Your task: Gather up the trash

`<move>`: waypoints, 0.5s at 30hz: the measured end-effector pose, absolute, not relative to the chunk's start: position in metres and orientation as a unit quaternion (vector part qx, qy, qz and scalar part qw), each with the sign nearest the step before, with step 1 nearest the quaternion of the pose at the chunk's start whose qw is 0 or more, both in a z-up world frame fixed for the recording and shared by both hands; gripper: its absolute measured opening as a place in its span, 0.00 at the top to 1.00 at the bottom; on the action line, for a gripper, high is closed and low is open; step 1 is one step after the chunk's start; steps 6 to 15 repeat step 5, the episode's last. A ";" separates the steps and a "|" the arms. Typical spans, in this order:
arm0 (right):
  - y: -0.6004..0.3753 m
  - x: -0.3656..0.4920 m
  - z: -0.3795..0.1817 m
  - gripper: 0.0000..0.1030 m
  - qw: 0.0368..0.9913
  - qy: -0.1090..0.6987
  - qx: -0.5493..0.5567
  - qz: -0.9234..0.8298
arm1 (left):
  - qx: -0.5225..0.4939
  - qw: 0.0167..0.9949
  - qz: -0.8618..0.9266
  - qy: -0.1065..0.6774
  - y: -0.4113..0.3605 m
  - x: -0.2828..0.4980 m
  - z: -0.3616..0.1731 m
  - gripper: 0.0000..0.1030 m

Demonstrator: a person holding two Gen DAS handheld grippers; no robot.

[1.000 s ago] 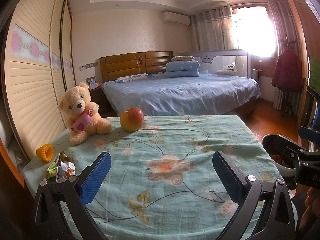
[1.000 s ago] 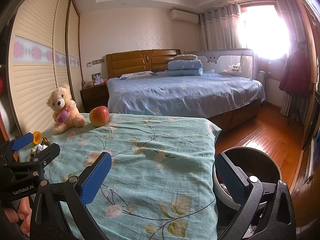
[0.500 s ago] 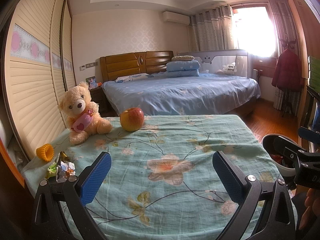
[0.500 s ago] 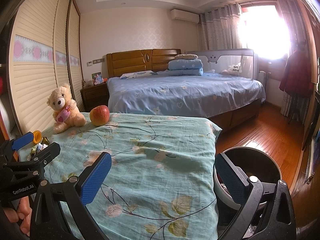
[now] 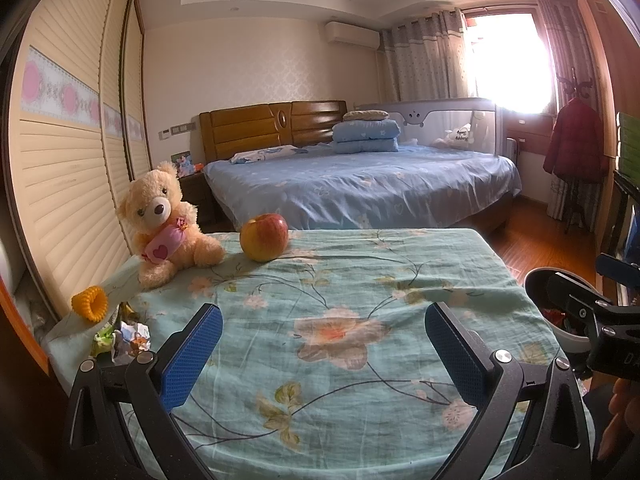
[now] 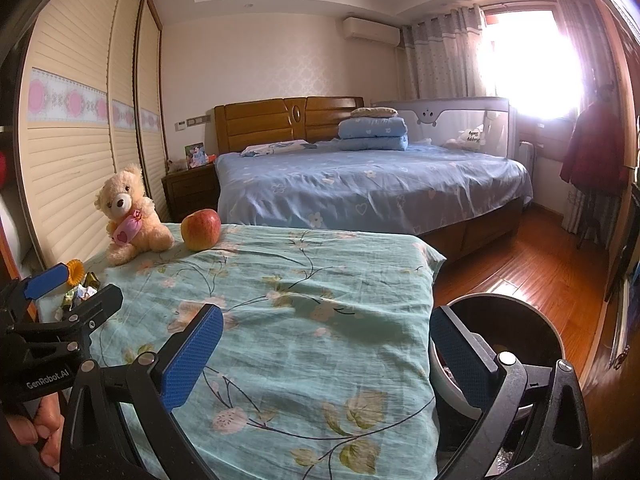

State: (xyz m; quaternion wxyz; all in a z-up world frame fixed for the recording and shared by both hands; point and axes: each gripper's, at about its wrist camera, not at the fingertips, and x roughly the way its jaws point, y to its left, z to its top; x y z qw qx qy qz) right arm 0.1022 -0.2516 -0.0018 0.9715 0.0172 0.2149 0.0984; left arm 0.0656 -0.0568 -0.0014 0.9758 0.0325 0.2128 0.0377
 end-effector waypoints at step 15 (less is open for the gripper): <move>-0.252 0.102 -0.004 0.00 0.970 0.224 0.019 0.098 | 0.028 0.975 0.036 0.218 -0.054 0.069 -0.002 0.01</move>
